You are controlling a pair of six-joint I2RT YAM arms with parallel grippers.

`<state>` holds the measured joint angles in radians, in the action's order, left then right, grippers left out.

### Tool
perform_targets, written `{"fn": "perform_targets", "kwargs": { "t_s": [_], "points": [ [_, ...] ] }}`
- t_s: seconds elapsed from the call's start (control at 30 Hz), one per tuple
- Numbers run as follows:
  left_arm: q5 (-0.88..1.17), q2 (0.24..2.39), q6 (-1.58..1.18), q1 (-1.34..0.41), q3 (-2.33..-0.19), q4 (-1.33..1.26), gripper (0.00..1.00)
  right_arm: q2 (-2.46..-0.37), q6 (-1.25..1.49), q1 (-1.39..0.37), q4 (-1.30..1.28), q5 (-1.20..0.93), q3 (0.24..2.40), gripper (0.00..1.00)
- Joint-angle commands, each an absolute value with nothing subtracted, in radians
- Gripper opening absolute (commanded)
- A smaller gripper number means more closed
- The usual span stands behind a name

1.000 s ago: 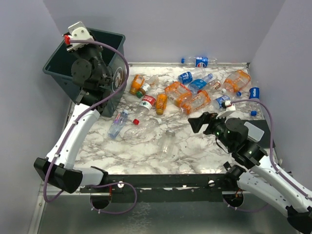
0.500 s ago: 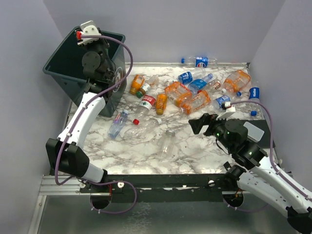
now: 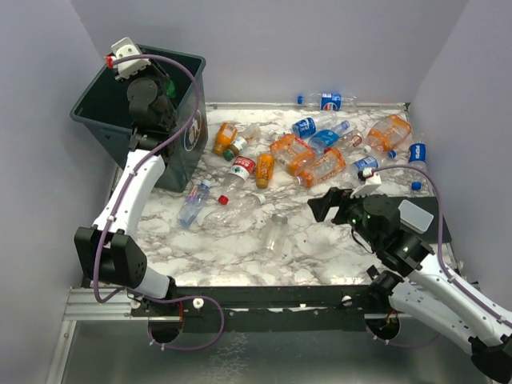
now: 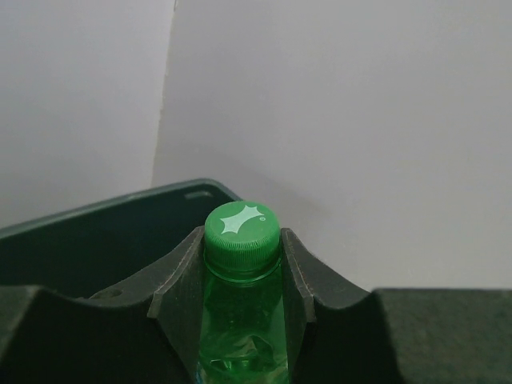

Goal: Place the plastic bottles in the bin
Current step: Place the plastic bottle in the trash bin, then pick up the plastic bottle at the center of the board.

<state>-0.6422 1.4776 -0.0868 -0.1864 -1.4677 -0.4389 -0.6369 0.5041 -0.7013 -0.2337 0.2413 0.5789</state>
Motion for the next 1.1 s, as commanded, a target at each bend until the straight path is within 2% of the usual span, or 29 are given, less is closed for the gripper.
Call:
{"fn": "perform_targets", "kwargs": {
  "t_s": [0.0,0.07,0.13,0.17,0.27,0.33,0.47,0.6,0.8,1.07],
  "points": [
    [-0.682,1.464,-0.151,-0.183,-1.414,-0.376,0.0,-0.655,0.487,-0.706,-0.224,0.238,0.586,1.0],
    [-0.692,1.465,-0.153,-0.183,-1.421,-0.346,0.01,-0.662,0.483,-0.707,-0.223,0.232,0.59,1.0],
    [-0.689,1.477,-0.163,-0.183,-1.444,-0.304,0.08,-0.668,0.479,-0.707,-0.218,0.231,0.591,1.0],
    [-0.681,1.482,-0.167,-0.183,-1.46,-0.283,0.15,-0.672,0.478,-0.707,-0.218,0.231,0.592,1.0],
    [-0.659,1.491,-0.17,-0.183,-1.495,-0.241,0.45,-0.679,0.476,-0.706,-0.222,0.231,0.601,1.0],
    [-0.646,1.487,-0.167,-0.183,-1.508,-0.233,0.59,-0.678,0.474,-0.707,-0.228,0.232,0.608,1.0],
    [-0.627,1.467,-0.169,-0.183,-1.536,-0.21,0.74,-0.666,0.467,-0.707,-0.237,0.238,0.615,1.0],
    [-0.596,1.438,-0.197,-0.185,-1.557,-0.175,0.8,-0.663,0.463,-0.706,-0.252,0.245,0.629,1.0],
    [-0.447,1.346,-0.294,-0.245,-1.525,-0.079,0.81,-0.693,0.488,-0.707,-0.279,0.245,0.658,1.0],
    [-0.307,1.292,-0.306,-0.581,-1.359,0.11,0.81,-0.851,0.599,-0.705,-0.275,0.202,0.661,1.0]
  ]
}}
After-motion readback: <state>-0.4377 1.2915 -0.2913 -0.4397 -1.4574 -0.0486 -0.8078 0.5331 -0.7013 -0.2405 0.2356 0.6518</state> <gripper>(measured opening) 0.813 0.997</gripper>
